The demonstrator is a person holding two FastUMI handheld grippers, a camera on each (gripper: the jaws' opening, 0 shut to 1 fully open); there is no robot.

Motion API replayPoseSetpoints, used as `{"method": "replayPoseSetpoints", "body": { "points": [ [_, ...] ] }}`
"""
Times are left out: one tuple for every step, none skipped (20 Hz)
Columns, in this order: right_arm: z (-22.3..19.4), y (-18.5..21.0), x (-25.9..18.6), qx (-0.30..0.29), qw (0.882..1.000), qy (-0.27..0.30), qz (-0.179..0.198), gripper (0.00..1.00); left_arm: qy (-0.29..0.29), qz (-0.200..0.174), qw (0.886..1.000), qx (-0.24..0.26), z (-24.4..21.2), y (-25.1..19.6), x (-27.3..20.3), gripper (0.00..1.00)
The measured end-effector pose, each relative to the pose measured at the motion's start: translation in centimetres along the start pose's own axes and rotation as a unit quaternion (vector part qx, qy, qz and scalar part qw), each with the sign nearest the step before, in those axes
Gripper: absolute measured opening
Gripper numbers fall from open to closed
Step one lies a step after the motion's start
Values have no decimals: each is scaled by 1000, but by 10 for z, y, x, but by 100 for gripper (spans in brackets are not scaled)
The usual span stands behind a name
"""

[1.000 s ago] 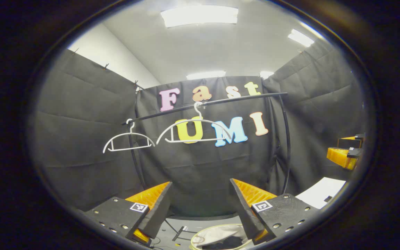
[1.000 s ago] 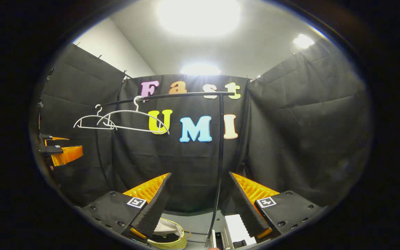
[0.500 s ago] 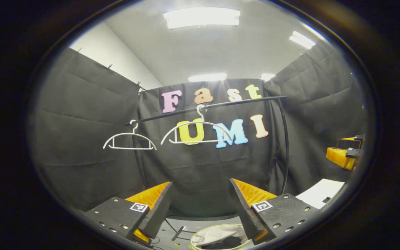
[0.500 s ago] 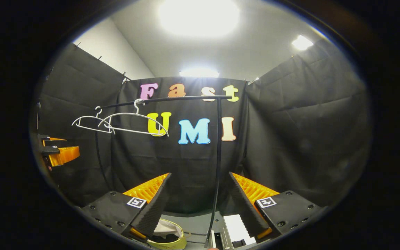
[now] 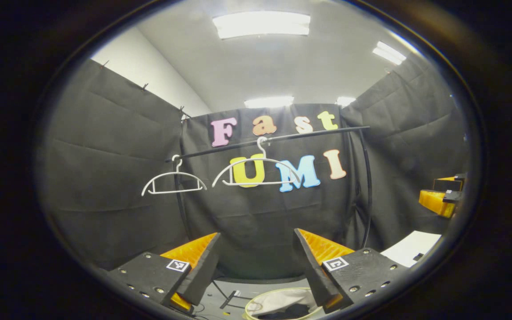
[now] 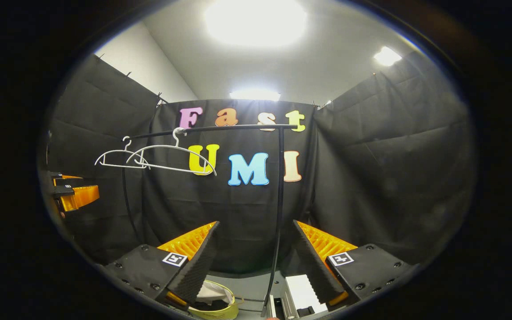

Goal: Grasp the clothes on the hanger with both hands and then place them into the laundry hamper below.

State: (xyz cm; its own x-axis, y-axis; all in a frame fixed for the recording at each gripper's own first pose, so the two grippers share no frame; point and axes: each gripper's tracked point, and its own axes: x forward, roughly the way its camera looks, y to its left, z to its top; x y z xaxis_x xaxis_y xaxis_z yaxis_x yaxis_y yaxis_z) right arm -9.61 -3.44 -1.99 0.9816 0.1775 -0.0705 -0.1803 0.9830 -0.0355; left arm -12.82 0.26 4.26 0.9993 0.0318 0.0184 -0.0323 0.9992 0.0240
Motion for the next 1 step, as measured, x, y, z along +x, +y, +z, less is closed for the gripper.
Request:
{"method": "replayPoseSetpoints", "body": {
  "points": [
    [-1,0,0,0,1000,-1,0,99,3,0,1000,-1,-2,0,1,93]
  ]
}}
